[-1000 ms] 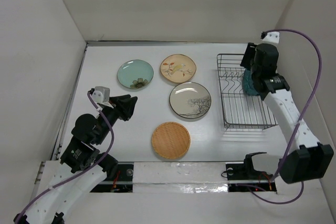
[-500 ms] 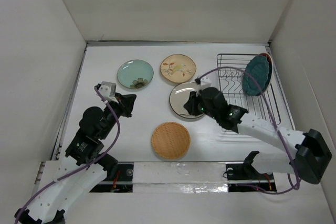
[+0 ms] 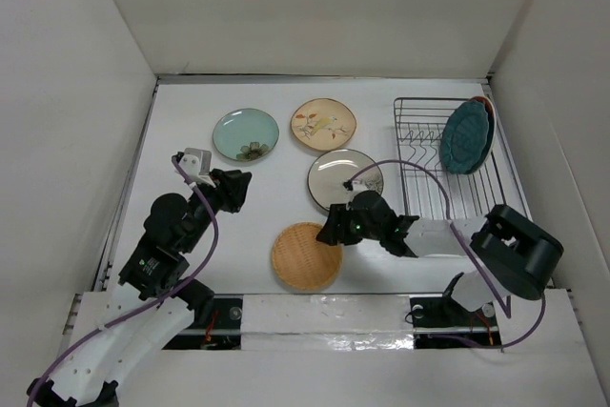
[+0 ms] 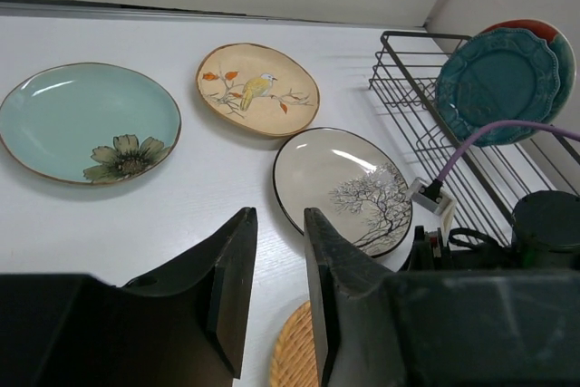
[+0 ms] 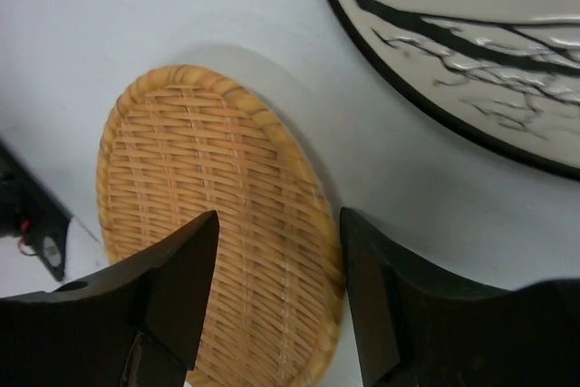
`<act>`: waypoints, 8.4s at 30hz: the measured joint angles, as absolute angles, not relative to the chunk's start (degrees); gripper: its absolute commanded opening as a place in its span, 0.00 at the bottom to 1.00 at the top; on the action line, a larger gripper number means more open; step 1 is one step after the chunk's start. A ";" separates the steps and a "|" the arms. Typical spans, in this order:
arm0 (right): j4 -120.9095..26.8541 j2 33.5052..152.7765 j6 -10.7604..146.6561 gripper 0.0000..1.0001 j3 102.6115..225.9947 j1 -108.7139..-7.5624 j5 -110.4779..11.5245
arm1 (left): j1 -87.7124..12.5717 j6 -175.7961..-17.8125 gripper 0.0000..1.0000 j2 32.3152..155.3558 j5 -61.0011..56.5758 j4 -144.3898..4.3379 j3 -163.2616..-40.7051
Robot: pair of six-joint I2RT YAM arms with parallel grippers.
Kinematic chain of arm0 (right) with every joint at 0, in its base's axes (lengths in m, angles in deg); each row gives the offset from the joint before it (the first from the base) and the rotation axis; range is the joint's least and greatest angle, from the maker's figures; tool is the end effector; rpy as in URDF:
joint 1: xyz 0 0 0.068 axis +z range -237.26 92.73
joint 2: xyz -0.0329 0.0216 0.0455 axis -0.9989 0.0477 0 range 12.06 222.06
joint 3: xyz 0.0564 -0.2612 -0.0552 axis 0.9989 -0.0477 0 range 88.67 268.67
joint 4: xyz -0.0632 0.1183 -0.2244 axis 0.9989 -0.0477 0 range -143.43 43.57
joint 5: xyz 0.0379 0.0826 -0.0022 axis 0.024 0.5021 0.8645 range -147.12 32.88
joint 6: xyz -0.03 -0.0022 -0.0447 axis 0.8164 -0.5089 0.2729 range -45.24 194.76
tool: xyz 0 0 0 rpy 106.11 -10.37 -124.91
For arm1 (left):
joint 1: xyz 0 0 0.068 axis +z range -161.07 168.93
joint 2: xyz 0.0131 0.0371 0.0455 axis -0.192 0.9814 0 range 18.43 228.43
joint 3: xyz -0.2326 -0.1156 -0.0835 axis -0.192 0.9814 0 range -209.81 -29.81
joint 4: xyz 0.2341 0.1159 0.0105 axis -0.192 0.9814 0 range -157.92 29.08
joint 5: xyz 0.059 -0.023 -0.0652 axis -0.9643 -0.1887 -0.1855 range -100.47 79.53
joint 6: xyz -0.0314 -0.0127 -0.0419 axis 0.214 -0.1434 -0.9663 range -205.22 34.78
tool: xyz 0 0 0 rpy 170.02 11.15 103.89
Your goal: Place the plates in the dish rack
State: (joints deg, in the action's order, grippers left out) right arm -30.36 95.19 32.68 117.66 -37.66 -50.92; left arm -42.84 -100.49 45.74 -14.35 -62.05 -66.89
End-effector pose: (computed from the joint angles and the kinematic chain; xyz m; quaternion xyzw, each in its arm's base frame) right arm 0.1699 0.2055 0.1449 -0.0825 0.8943 0.3475 0.2697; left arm 0.1083 -0.0642 0.3428 0.0735 0.6788 -0.2703 0.6788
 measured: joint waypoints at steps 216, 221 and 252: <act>-1.46 100.92 38.10 0.80 119.72 -59.58 -24.80 | -36.46 -131.42 0.00 58.59 0.44 -86.95 -46.57; 9.38 105.27 32.17 0.58 119.63 -60.37 -20.10 | -36.09 -130.24 0.00 57.08 1.25 -85.03 -49.37; -35.97 68.57 45.03 0.00 135.48 -71.41 -38.22 | -36.11 -109.98 0.82 40.87 -3.56 -66.71 -69.95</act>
State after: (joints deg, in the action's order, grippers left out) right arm -35.97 68.57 45.03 135.48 -71.41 -38.22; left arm -36.11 -109.98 40.87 -3.56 -66.71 -69.95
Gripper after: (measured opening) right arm 0.122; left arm 0.822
